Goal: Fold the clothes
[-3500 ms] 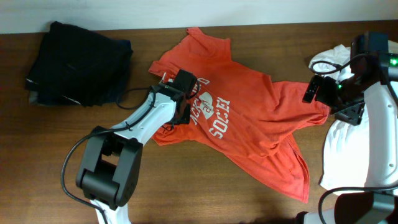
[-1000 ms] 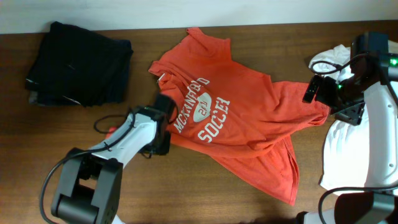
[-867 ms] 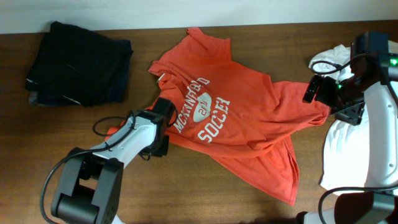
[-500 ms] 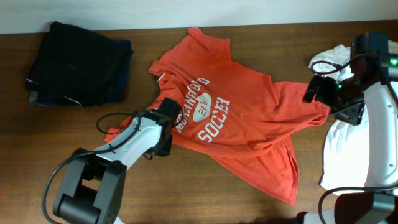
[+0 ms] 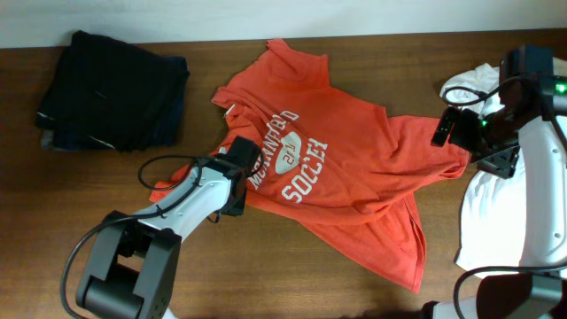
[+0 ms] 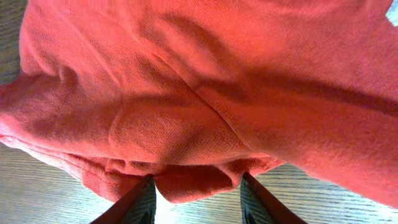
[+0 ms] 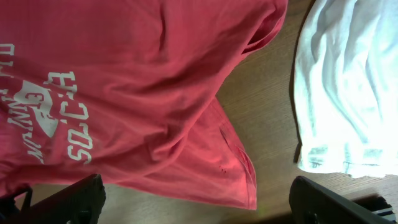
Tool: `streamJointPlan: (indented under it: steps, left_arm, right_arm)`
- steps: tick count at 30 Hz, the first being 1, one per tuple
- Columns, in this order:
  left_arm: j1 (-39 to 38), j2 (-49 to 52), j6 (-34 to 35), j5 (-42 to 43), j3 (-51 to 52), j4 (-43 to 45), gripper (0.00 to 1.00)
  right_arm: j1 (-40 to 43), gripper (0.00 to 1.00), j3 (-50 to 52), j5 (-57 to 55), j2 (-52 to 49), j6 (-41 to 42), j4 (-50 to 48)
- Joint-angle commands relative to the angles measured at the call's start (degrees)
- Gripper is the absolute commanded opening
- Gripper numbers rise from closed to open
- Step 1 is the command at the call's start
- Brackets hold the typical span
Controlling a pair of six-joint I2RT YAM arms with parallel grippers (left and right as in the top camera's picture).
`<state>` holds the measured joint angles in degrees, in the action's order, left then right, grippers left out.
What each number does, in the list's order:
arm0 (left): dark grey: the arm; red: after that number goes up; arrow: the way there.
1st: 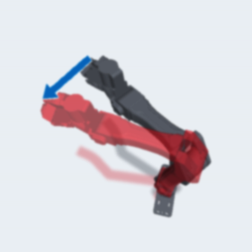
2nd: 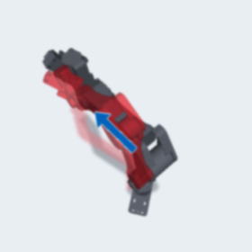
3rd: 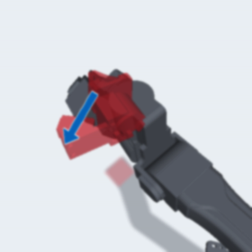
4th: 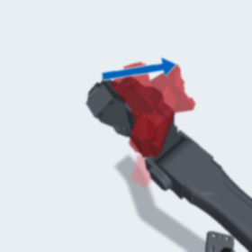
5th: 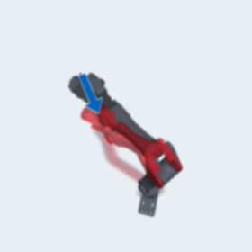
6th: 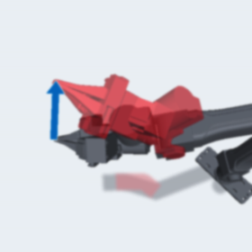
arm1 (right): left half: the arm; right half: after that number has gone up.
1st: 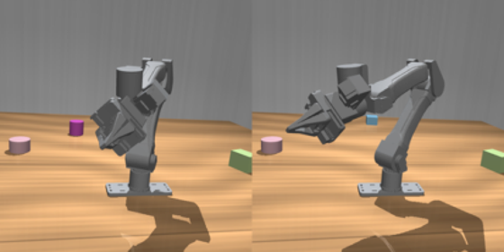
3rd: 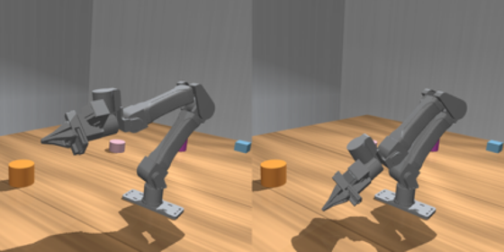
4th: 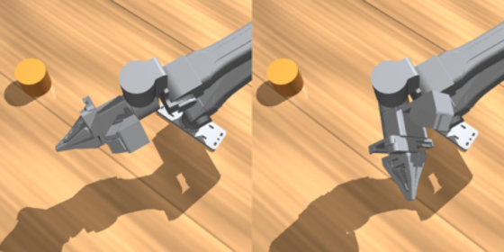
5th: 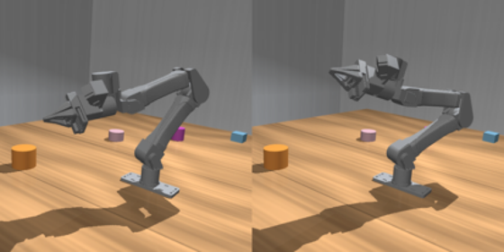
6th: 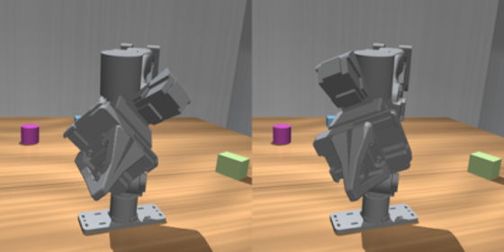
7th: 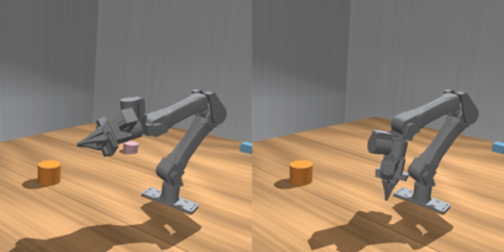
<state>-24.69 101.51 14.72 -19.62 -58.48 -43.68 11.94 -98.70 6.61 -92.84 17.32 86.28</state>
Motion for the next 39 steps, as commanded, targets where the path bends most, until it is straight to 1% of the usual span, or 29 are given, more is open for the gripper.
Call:
streamJointPlan:
  steps: [1,2,3,4,6,7,8,9,10,11,12,13,14,16,17,19,21,22,23,24,25,26,29,30,32,34,36,37,39]
  left_arm:
    - [0.1,-0.8,0.0,-1.0,0.5,0.4,0.31]
    - [0.1,-0.8,0.0,-1.0,0.5,0.3,0.38]
    - [0.1,-0.8,0.0,-1.0,0.5,0.4,0.49]
    - [0.1,-0.8,-0.1,-1.0,0.5,0.3,0.50]
    - [0.1,-0.8,-2.8,-1.0,0.5,0.0,0.51]
    - [0.1,-0.8,-2.5,1.0,0.5,-0.6,0.50]
    - [0.1,-0.8,0.5,2.0,0.5,-2.5,0.49]
    - [0.1,-0.8,3.9,1.9,0.5,-5.2,0.43]
    - [0.1,-0.8,10.7,1.9,0.5,-9.3,0.39]
    - [0.1,-0.8,11.5,1.6,0.5,-10.1,0.39]
    - [0.1,-0.8,7.8,1.4,0.5,-8.2,0.38]
    - [0.1,-0.8,-4.0,3.5,0.5,-4.0,0.38]
    - [0.1,-0.8,-7.1,5.3,0.5,-1.6,0.38]
    - [0.1,-0.8,-10.8,5.2,0.5,0.9,0.40]
    - [0.1,-0.8,-14.0,5.2,0.5,1.8,0.44]
    - [0.1,-0.8,-14.2,3.9,0.7,1.6,0.50]
    - [0.1,-0.8,-14.1,3.8,1.5,1.7,0.51]
    - [0.1,-0.8,-14.1,4.0,2.3,2.0,0.50]
    - [0.1,-0.8,-14.1,4.2,4.5,4.3,0.41]
    - [0.1,-0.8,-14.1,4.2,5.9,5.8,0.36]
    - [0.1,-0.8,-14.1,4.1,6.1,6.0,0.35]
    - [0.1,-0.8,-14.1,3.7,6.1,6.0,0.29]
    - [0.1,-0.9,-14.2,2.6,6.0,5.0,0.01]
    - [0.1,-1.0,-14.2,1.0,5.4,2.6,0.01]
    - [0.1,-1.3,-14.1,-0.2,1.1,-8.1,0.01]
    - [0.1,-1.3,-14.1,9.1,-5.4,-18.8,0.01]
    - [0.1,-1.3,-13.9,11.5,-5.4,-21.9,0.02]
    - [0.1,-1.3,-13.9,11.8,-5.4,-25.3,0.07]
    - [0.1,-1.3,-13.9,11.9,-5.4,-27.6,0.11]
  right_arm:
    - [-0.3,0.98,-0.5,0.3,0.6,-0.4,0.0]
    - [-0.3,0.98,-0.5,0.3,0.6,-0.4,0.0]
    - [-0.3,0.98,-0.5,0.3,0.6,-0.4,0.0]
    - [-0.3,0.98,-0.5,0.3,0.6,-0.4,0.0]
    - [-0.3,0.98,-0.5,0.3,0.6,-0.4,0.0]
    - [-0.3,0.98,-0.5,0.3,0.6,-0.4,0.0]
    - [-0.3,0.98,-0.5,0.3,0.6,-0.4,0.0]
    - [-0.3,0.98,-0.5,0.3,0.6,-0.4,0.0]
    - [-0.3,0.98,-0.5,0.3,0.6,-0.4,0.0]
    - [-0.3,0.98,-0.5,0.3,0.6,-0.4,0.0]
    - [-0.3,0.98,-0.5,0.3,0.6,-0.4,0.0]
    - [-0.3,0.98,-0.5,0.3,0.6,-0.4,0.0]
    - [-0.3,0.98,-0.5,0.3,0.6,-0.4,0.0]
    - [-0.3,0.98,-0.5,0.3,0.6,-0.4,0.0]
    - [-0.3,0.98,-0.5,0.3,0.6,-0.4,0.0]
    - [-0.3,0.98,-0.5,0.3,0.6,-0.4,0.0]
    - [-0.3,0.98,-0.5,0.3,0.6,-0.4,0.0]
    - [-0.3,0.98,-0.5,0.3,0.6,-0.4,0.0]
    - [-0.3,0.98,-0.5,0.3,0.6,-0.4,0.0]
    - [-0.3,0.98,-0.5,0.3,0.6,-0.4,0.0]
    - [-0.3,0.98,-0.5,0.3,0.6,-0.4,0.0]
    - [-0.3,0.98,-0.5,0.3,0.6,-0.4,0.0]
    - [-0.3,0.98,-0.5,0.3,0.6,-0.4,0.0]
    - [-0.3,0.98,-0.5,0.3,0.6,-0.4,0.0]
    - [-0.3,0.98,-0.5,0.3,0.6,-0.4,0.0]
    - [-0.3,0.98,-0.5,0.3,0.6,-0.4,0.0]
    - [-0.3,0.98,-0.5,0.3,0.6,-0.4,0.0]
    - [-0.3,0.98,-0.5,0.3,0.6,-0.4,0.0]
    - [-0.3,0.98,-0.5,0.3,0.6,-0.4,0.0]
